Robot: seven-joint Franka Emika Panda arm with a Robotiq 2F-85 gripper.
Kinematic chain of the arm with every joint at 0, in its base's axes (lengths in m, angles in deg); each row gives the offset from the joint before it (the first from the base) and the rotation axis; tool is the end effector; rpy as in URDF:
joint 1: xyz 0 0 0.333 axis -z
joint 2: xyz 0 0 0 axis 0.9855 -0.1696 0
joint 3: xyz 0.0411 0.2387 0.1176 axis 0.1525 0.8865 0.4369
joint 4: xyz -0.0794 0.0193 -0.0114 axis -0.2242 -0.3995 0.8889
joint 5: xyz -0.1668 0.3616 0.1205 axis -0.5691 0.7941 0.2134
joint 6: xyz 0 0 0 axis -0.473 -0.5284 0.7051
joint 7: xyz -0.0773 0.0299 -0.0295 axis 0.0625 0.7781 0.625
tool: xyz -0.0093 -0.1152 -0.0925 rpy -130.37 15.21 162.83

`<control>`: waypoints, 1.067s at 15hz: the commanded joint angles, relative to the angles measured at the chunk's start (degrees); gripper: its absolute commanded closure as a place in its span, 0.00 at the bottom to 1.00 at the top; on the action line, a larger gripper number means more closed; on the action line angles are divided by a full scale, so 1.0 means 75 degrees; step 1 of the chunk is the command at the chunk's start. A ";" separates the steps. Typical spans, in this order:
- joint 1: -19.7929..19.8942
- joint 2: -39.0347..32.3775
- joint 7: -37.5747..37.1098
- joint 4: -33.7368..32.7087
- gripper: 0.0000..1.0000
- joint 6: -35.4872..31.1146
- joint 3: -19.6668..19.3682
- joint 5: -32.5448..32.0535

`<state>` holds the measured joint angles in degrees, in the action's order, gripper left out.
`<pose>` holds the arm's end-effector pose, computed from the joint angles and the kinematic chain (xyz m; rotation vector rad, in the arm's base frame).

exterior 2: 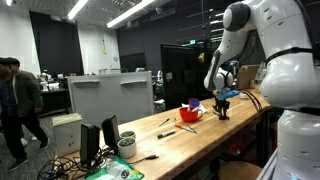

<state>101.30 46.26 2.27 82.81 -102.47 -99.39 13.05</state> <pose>0.4227 -0.3605 0.1386 2.9117 -0.6491 -0.0451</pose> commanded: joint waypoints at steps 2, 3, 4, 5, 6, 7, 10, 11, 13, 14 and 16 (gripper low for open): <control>-0.0179 0.0130 -0.0306 0.0273 0.68 -0.0221 -0.0154 -0.0384; -0.0188 0.0142 -0.0329 0.0284 0.69 -0.0231 -0.0162 -0.0433; -0.0198 0.0150 -0.0344 0.0288 0.63 -0.0223 -0.0173 -0.0469; -0.0209 0.0121 -0.0352 0.0284 0.62 -0.0226 -0.0183 -0.0500; -0.0230 0.0104 -0.0394 0.0282 0.58 -0.0230 -0.0203 -0.0552; -0.0236 0.0091 -0.0406 0.0267 0.55 -0.0210 -0.0215 -0.0594; -0.0267 0.0068 -0.0497 0.0253 0.70 -0.0207 -0.0251 -0.0654; -0.0272 0.0050 -0.0523 0.0237 0.82 -0.0198 -0.0255 -0.0657; -0.0287 0.0028 -0.0561 0.0213 0.95 -0.0175 -0.0260 -0.0658; -0.0296 0.0023 -0.0578 0.0213 1.00 -0.0169 -0.0266 -0.0664; -0.0300 0.0009 -0.0627 0.0193 1.00 -0.0172 -0.0288 -0.0698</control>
<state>100.00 46.25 -0.41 83.24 -103.33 -100.60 9.59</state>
